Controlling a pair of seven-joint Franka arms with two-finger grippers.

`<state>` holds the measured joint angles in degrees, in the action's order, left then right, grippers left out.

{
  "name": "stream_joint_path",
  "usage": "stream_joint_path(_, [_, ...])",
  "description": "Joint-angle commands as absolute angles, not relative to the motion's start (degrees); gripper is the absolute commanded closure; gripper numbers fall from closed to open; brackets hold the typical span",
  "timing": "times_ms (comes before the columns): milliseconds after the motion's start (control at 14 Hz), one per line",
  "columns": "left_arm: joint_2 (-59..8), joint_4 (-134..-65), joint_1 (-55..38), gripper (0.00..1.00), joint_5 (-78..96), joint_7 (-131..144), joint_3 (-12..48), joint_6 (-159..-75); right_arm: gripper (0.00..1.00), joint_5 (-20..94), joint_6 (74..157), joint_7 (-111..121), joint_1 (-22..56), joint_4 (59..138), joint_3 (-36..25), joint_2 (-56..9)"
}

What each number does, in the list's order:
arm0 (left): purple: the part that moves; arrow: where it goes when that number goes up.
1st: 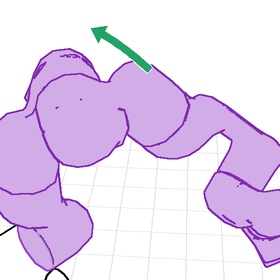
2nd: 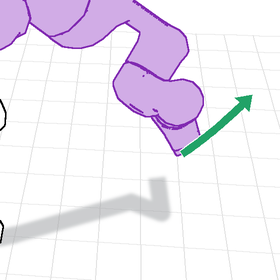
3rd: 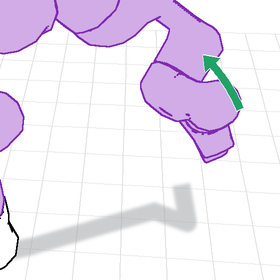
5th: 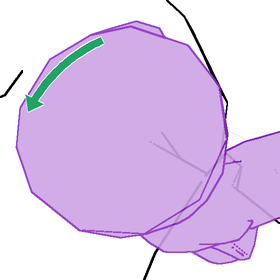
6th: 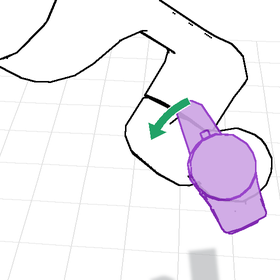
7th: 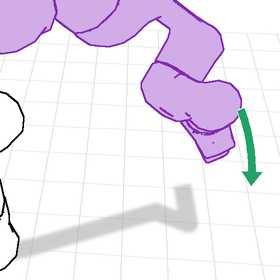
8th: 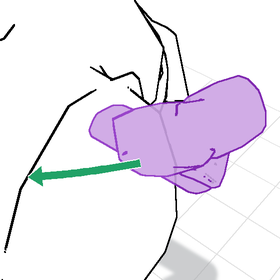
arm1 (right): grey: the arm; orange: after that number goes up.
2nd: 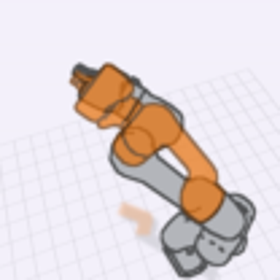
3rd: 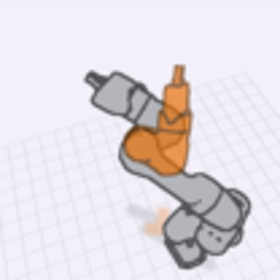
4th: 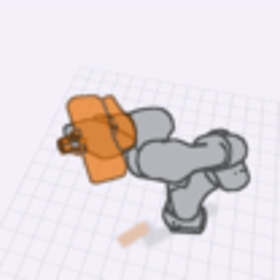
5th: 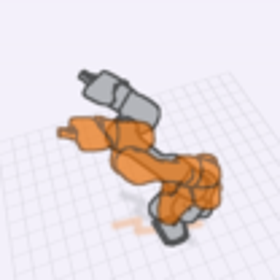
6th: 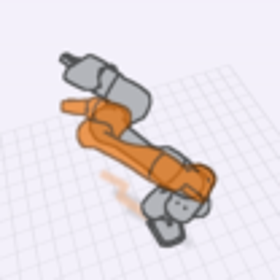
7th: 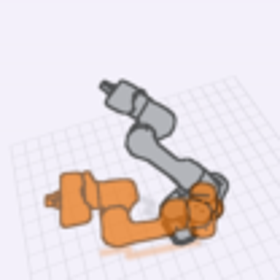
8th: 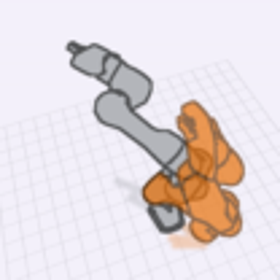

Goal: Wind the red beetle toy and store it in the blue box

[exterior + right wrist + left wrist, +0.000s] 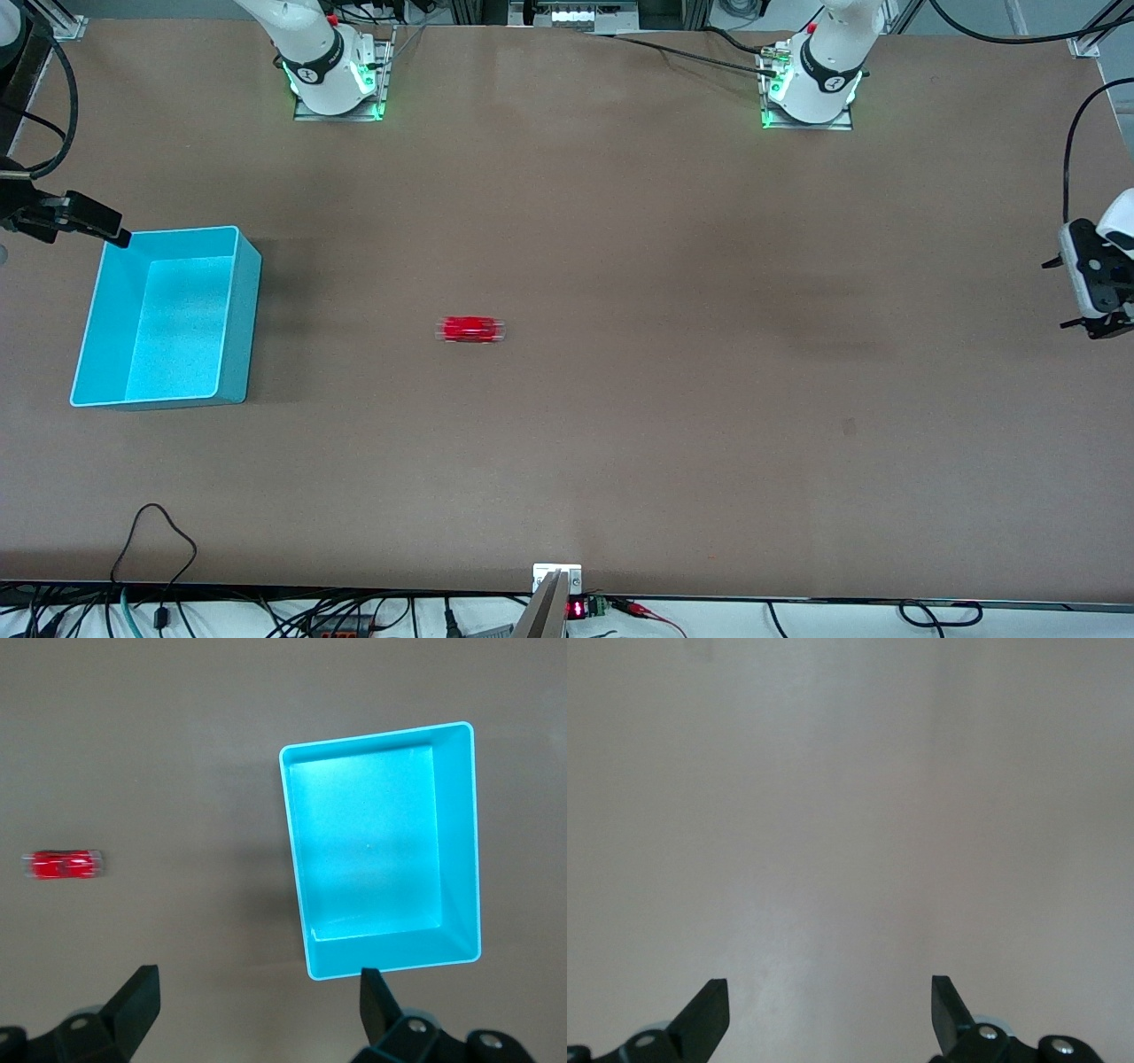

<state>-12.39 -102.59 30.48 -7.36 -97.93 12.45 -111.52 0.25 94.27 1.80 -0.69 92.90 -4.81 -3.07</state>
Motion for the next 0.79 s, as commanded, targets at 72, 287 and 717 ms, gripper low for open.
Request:
stream_joint_path(72, [-13.18,-96.08,31.03,0.00,-7.73,-91.17,15.20,-102.69,0.00,0.35,94.39,1.05,-0.97,92.37,-4.66,-3.08])
stream_joint_path(287, [-13.18,-94.92,31.11,0.00,-7.91,-81.15,16.69,-98.80,0.00,0.35,94.39,1.05,-0.97,92.46,-4.66,-3.08])
stream_joint_path(717, [-12.22,-90.54,31.03,0.00,-8.44,-64.11,21.52,-90.37,0.00,0.35,94.57,0.97,-1.05,92.37,-4.75,-4.04])
